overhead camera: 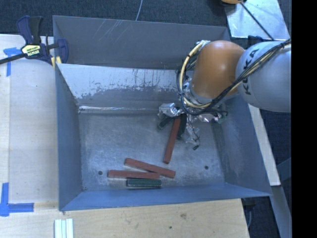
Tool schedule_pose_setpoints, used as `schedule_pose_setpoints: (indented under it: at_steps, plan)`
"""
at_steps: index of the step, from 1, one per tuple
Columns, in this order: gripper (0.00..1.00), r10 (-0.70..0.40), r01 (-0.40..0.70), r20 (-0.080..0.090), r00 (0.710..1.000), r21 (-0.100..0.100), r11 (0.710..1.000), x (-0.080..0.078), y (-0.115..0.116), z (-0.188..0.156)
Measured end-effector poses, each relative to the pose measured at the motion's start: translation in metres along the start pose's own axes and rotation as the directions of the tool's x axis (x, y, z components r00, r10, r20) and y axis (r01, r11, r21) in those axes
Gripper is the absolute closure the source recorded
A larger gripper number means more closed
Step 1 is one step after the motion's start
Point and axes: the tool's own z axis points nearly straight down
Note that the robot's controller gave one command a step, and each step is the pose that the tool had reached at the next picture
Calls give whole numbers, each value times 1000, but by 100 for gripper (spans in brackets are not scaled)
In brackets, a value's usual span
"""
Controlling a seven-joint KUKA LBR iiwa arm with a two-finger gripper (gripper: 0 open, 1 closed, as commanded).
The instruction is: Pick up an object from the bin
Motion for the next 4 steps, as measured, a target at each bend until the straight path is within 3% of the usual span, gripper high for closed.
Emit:
schedule_pose_setpoints:
  at_steps: [1,2,4]
  plan:
    - [100,-239,239,4,971,6,971,-7,3,-6]
    - [100,-238,238,4,971,5,971,-7,3,-6]
    - [100,-235,235,1,972,0,972,-7,3,-48]
